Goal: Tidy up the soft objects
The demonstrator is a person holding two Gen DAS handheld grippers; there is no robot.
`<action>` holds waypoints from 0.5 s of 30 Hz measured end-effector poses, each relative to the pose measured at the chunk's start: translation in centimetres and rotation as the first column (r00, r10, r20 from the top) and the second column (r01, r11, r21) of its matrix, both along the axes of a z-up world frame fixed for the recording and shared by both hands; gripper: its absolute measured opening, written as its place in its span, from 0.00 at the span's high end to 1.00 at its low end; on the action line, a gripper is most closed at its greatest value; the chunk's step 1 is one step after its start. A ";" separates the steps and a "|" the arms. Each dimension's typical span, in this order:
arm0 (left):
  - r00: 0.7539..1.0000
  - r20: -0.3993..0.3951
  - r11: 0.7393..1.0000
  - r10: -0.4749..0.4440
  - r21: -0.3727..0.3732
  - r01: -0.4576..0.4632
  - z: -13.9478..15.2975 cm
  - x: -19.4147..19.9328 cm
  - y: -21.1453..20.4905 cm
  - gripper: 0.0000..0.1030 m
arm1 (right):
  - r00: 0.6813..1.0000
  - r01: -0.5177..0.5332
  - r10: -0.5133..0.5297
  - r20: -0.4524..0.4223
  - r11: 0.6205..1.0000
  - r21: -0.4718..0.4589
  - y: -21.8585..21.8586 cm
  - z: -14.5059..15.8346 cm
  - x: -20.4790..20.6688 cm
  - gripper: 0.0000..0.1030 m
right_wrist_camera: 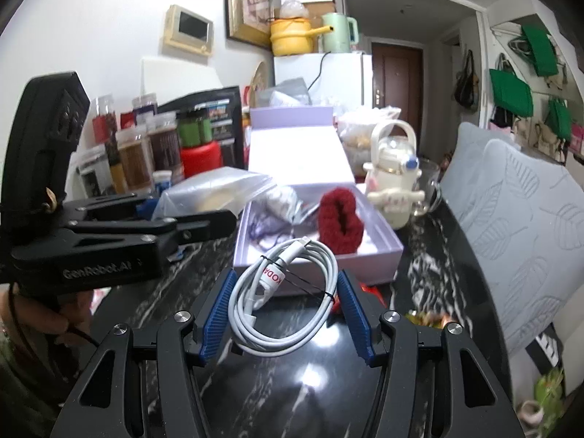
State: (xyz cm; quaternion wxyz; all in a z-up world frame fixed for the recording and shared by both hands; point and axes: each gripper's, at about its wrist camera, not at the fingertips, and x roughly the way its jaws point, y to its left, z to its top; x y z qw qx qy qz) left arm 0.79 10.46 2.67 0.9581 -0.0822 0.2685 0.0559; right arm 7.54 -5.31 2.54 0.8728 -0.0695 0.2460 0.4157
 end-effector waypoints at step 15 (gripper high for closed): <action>0.994 0.103 0.996 -0.023 0.093 0.014 6.4 3.1 1.2 0.54 | 0.995 0.033 -0.037 0.094 0.999 0.044 1.1 6.0 3.0 0.45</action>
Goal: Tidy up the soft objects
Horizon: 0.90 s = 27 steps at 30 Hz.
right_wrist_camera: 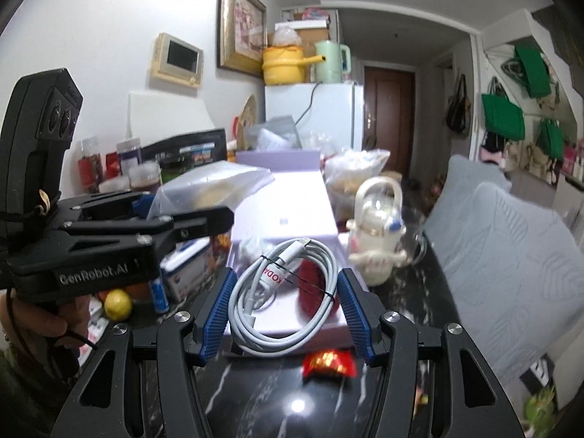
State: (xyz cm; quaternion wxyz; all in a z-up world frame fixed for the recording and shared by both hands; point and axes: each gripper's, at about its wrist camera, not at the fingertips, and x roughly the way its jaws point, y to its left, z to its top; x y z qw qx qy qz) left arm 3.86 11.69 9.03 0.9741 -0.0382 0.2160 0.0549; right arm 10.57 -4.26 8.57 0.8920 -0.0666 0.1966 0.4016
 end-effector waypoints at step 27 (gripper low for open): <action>0.992 -0.082 0.995 0.097 0.001 -0.097 -1.2 5.5 6.8 0.54 | 0.999 -0.001 0.001 -0.033 1.000 0.028 6.6 -1.6 6.8 0.45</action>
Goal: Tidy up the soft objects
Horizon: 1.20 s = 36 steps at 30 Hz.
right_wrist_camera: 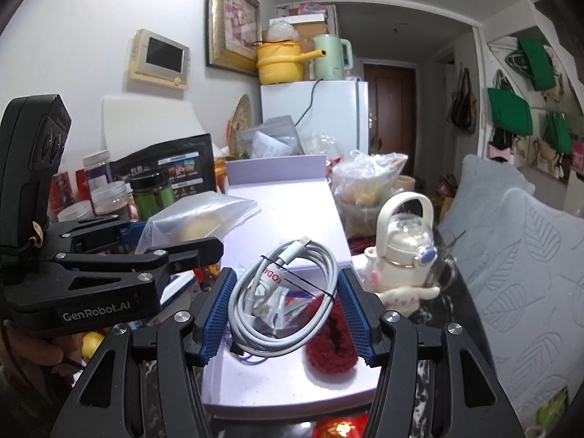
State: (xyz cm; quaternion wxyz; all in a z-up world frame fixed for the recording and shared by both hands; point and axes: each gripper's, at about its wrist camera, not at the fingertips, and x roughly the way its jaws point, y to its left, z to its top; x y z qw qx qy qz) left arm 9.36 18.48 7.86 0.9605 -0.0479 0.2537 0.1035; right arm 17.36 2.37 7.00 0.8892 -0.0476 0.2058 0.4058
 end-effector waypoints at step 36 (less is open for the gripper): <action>0.934 -0.358 0.997 0.001 -0.075 -0.030 -9.3 6.9 1.8 0.54 | 0.978 0.038 -0.055 -0.201 0.995 -0.091 1.8 -8.7 5.5 0.45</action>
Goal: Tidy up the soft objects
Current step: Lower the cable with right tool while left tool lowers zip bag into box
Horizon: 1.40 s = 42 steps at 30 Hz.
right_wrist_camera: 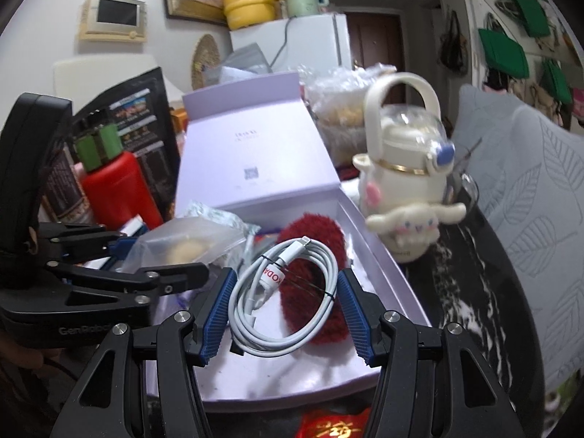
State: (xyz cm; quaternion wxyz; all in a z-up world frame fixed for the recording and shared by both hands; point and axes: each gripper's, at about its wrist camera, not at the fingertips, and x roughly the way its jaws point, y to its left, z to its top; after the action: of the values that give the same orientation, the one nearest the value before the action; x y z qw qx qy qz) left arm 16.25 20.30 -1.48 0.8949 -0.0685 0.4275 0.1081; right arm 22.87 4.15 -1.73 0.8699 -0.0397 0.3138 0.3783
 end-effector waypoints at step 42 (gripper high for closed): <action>0.991 -0.129 1.000 0.026 0.010 -0.024 -4.1 2.3 -1.1 0.51 | 0.997 0.071 -0.071 0.000 0.992 -0.102 -0.8 -2.8 2.2 0.48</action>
State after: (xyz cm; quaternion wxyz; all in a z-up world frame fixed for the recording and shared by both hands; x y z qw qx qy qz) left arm 18.58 19.19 -5.56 0.8643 -0.0628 0.4830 0.1253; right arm 25.06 3.34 -4.51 0.8791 -0.0721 0.3356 0.3307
